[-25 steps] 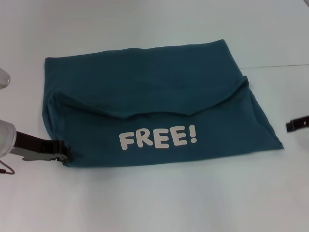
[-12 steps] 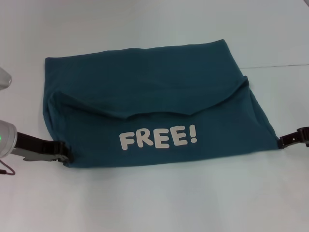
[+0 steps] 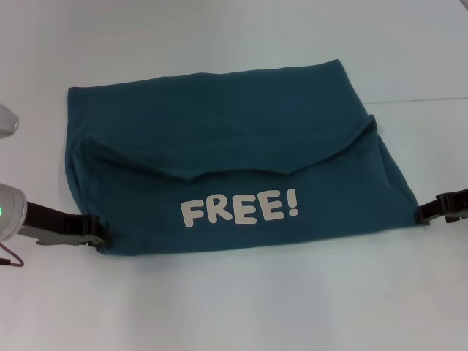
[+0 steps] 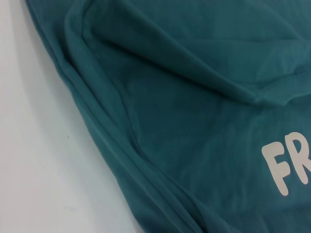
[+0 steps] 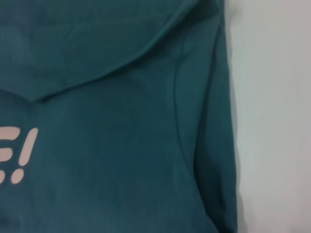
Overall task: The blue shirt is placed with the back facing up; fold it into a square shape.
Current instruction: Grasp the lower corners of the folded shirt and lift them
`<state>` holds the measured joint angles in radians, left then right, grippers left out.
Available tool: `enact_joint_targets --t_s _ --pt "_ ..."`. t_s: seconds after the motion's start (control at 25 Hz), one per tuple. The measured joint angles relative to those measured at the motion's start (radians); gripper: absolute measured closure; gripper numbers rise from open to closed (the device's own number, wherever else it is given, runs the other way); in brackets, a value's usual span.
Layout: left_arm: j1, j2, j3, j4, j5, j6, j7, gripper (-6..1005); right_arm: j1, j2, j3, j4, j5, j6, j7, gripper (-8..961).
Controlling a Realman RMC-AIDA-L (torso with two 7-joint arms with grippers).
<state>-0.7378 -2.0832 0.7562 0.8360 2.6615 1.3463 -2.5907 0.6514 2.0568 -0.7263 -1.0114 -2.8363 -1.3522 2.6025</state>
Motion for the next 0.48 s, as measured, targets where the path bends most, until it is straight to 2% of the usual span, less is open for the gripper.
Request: enact_joint_targets --t_s 0.12,0.48 --pt "-0.001 0.000 0.000 0.000 0.000 0.000 0.001 894 0.003 0.003 -0.005 0.016 -0.003 0.019 0.004 319" --pt "-0.003 0.000 0.002 0.000 0.000 -0.003 0.001 894 0.013 0.002 -0.007 0.066 -0.003 0.054 0.005 317"
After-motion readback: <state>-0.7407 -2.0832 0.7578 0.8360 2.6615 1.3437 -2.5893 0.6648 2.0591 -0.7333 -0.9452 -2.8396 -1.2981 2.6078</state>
